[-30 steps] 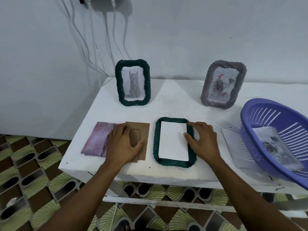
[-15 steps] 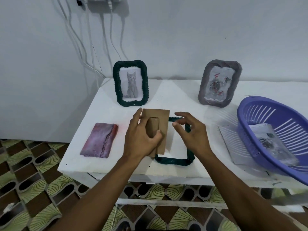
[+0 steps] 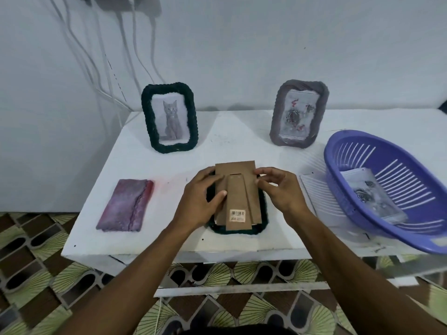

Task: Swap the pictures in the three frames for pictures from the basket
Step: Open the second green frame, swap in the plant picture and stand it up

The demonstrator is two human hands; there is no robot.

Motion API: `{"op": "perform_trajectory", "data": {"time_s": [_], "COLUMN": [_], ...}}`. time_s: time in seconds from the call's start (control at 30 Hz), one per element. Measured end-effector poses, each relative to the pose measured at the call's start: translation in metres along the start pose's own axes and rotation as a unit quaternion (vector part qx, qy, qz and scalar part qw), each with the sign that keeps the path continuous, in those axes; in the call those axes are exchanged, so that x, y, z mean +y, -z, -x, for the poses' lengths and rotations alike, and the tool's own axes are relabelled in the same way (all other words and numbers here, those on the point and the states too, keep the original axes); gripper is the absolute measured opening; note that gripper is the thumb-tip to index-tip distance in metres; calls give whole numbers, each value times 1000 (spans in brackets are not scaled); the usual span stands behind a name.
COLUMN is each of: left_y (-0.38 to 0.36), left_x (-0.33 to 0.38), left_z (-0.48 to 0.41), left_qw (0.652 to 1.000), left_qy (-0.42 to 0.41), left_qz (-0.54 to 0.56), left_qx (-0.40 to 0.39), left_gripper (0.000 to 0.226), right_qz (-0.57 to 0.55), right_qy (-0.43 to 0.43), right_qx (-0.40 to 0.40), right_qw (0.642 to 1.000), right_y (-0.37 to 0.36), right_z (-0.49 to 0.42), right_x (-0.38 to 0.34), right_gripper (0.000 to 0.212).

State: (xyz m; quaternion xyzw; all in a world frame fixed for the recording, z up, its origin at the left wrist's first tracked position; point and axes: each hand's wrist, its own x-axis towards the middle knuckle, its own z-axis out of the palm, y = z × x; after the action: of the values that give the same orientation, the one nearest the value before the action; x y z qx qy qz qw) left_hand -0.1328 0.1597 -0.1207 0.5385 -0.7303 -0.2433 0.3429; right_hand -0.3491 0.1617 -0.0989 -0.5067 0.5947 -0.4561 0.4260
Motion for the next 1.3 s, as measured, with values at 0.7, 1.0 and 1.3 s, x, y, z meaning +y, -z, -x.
{"op": "perform_trajectory", "data": {"time_s": [0.7, 1.0, 1.3], "left_y": [-16, -11, -10], "left_x": [-31, -40, -42], "left_z": [2, -10, -35], "left_qw": [991, 988, 994], "left_qy": [-54, -44, -30], "left_qz": [-119, -135, -108], "left_qx": [-30, -69, -8], "left_gripper": [61, 67, 56], "right_qz": [353, 309, 305], "right_qy": [169, 140, 138], "right_qx": [36, 18, 24], "right_qw": [919, 941, 942], "right_y": [-9, -9, -3], "right_z": [1, -13, -36], "right_x": [45, 40, 40], "right_gripper": [21, 9, 28]}}
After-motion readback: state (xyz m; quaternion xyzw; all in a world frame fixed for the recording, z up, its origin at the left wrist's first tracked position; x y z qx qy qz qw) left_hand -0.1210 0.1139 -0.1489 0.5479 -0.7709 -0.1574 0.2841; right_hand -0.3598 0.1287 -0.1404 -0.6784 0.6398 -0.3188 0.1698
